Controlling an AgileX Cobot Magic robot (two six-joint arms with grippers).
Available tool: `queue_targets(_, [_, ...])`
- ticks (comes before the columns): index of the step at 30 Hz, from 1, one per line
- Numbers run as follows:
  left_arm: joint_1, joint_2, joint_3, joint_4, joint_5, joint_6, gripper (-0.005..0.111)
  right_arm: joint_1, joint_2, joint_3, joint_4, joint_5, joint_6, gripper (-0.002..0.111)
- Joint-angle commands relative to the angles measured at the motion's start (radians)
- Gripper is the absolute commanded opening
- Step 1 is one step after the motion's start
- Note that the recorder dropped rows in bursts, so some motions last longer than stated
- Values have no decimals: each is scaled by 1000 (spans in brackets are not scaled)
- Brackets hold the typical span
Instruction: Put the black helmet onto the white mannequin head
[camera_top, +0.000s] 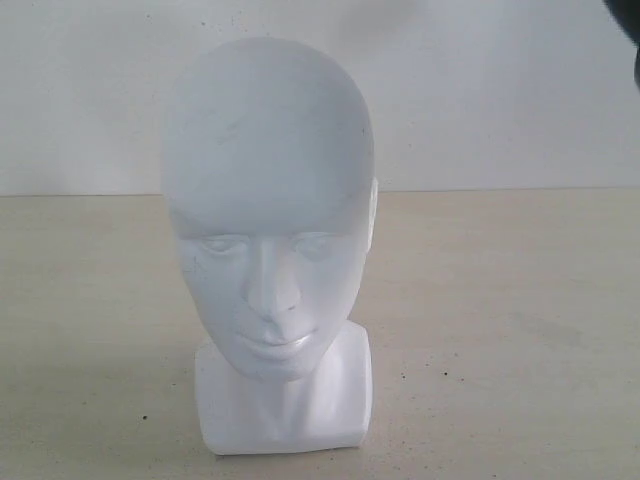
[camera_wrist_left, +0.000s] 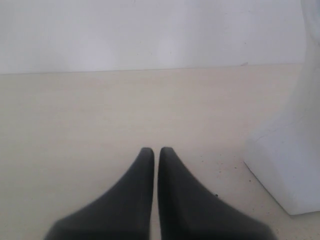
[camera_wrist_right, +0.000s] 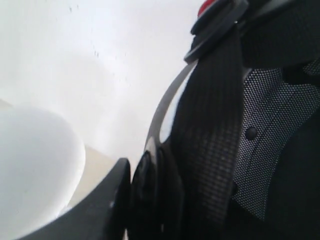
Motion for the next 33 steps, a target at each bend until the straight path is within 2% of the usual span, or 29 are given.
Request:
queue_targets(1, [-2, -4, 3, -9, 2, 9, 5, -2, -60, 13, -155, -283, -50, 0])
queue_targets(6, [-2, -4, 3, -9, 2, 9, 5, -2, -126, 90, -175, -508, -50, 0])
queue_targets(9, [-2, -4, 3, -9, 2, 9, 5, -2, -176, 163, -170, -584, -50, 0])
queue_targets(16, [-2, -4, 3, -9, 2, 9, 5, -2, -280, 339, -168, -648, -50, 0])
queue_targets(22, [-2, -4, 3, -9, 2, 9, 5, -2, -346, 455, -86, -656, -103, 0])
queue_targets(25, [-2, -4, 3, -9, 2, 9, 5, -2, -364, 476, 107, -673, -279, 0])
queue_targets(28, [-2, -4, 3, -9, 2, 9, 5, -2, -368, 490, 462, -733, -579, 0])
queue_targets(31, [-2, -4, 3, -9, 2, 9, 5, -2, -368, 523, 870, -918, -903, 0])
queue_targets(33, [-2, -4, 3, -9, 2, 9, 5, -2, -368, 542, 1047, -1045, -1031, 0])
